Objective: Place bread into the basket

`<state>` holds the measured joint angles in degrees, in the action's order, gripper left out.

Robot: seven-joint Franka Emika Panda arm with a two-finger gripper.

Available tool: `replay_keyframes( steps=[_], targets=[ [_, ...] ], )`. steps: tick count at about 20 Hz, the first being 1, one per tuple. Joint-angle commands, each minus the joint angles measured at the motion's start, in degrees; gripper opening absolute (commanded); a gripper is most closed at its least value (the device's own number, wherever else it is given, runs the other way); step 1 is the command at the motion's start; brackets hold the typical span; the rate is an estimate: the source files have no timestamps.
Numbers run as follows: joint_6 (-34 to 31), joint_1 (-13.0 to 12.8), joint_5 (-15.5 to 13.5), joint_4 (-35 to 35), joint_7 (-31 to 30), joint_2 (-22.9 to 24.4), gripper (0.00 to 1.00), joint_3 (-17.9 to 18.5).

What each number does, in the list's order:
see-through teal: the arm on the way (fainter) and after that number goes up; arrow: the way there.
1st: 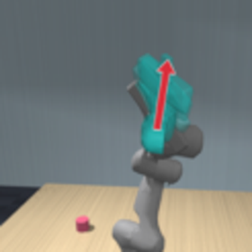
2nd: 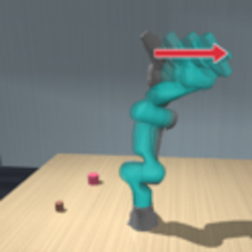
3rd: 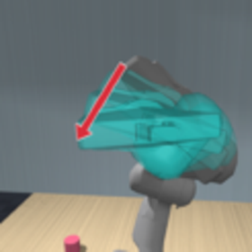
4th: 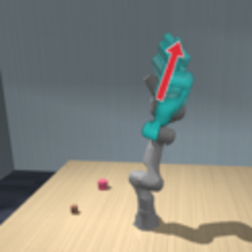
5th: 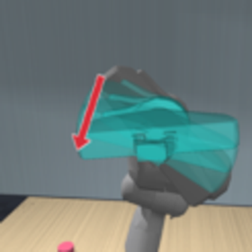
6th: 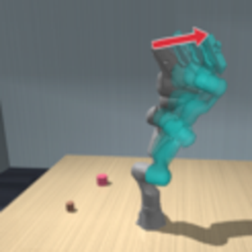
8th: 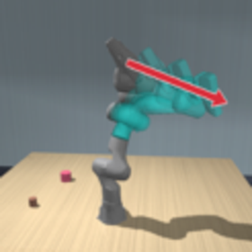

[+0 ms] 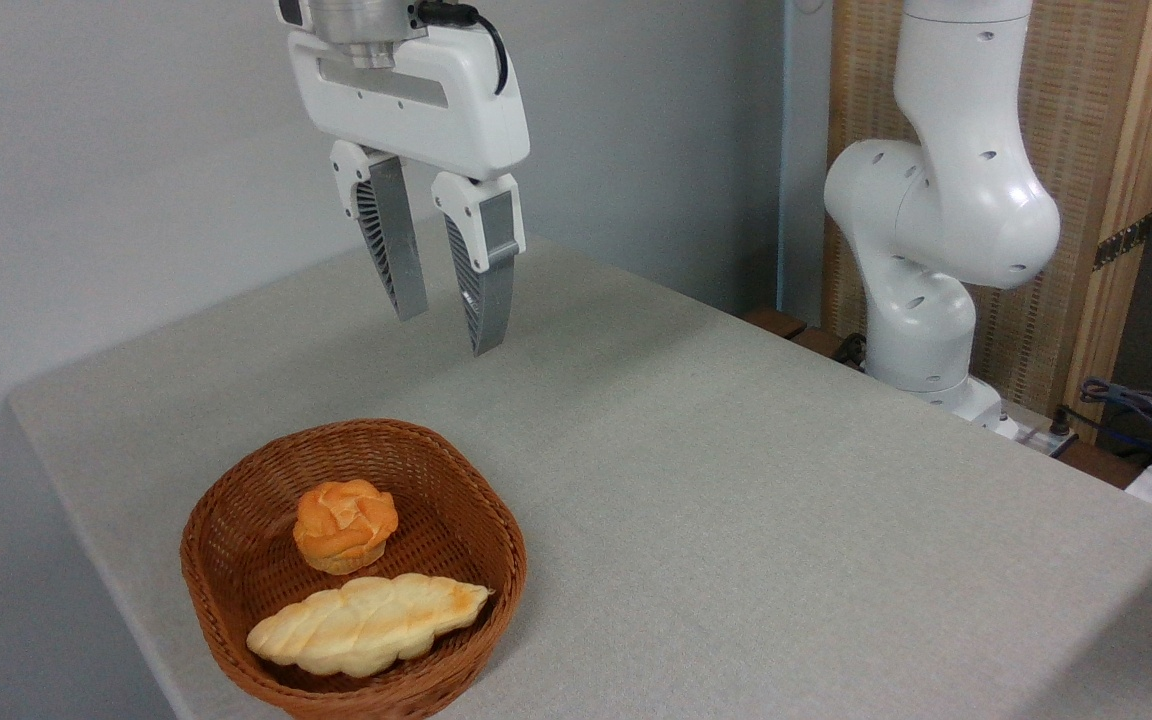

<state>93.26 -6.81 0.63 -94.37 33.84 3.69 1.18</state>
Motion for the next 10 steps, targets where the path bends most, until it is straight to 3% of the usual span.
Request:
replay_keyframes(
  steps=[1, 3, 10],
  targets=[
    [-1.6, 0.0, -0.7, 2.0, 0.0, -1.1, 1.00, 1.4],
    [-1.6, 0.0, -2.3, 3.4, 0.1, -1.8, 1.00, 2.5],
    [-2.6, 0.0, -2.3, 3.4, 0.1, -1.8, 1.00, 2.7]
  ],
)
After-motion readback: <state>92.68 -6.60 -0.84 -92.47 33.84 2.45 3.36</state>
